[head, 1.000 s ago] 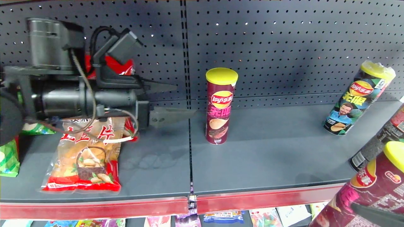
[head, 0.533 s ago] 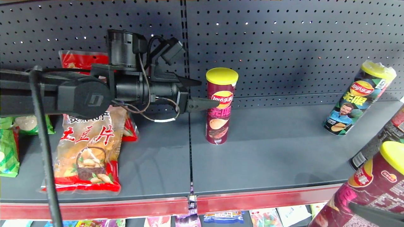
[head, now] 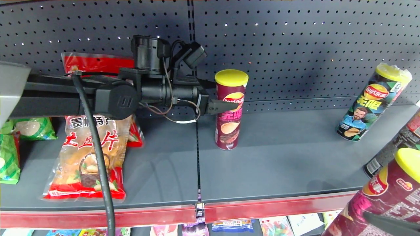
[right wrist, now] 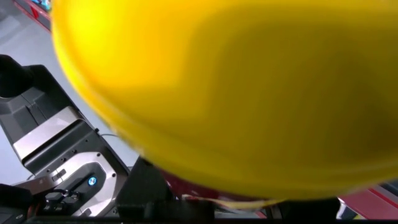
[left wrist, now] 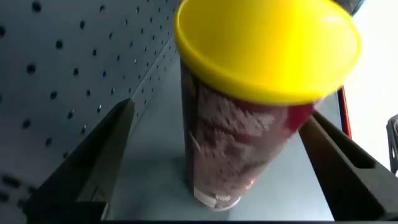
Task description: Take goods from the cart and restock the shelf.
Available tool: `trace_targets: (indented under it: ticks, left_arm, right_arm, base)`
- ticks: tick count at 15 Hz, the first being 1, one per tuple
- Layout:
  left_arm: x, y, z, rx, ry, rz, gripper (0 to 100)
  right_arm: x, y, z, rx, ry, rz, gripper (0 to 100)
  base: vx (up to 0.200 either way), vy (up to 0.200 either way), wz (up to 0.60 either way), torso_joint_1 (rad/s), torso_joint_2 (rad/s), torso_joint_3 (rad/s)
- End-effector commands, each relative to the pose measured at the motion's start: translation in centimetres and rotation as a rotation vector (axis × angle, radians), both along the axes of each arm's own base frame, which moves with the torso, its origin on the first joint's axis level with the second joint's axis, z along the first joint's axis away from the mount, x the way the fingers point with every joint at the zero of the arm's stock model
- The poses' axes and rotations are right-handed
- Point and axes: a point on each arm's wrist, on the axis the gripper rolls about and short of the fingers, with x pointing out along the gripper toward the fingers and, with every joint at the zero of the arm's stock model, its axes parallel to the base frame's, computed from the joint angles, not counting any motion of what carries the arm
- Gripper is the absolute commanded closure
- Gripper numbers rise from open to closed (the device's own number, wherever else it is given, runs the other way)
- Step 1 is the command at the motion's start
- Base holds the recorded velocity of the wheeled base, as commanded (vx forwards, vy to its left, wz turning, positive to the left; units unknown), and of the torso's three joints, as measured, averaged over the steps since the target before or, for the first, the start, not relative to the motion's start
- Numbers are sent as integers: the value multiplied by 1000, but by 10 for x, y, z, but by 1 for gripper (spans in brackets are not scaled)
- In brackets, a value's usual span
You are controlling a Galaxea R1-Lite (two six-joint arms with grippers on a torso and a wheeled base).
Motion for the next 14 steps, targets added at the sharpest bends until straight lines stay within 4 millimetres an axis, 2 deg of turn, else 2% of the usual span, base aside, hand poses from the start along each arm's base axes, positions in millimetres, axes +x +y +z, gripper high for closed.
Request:
trace_targets:
  ticks: [1,14]
  left_arm:
    - [2,-9,-4,-2,5,-28,0]
    - [-2,-27,-13,6,37,-57,0]
  right_arm:
    - [-1,0,0,2,-4,1,100]
    - [-1,-1,-2,5,11,-9,100]
  base:
    - [0,0,0,0,0,0]
    - [0,0,0,0,0,0]
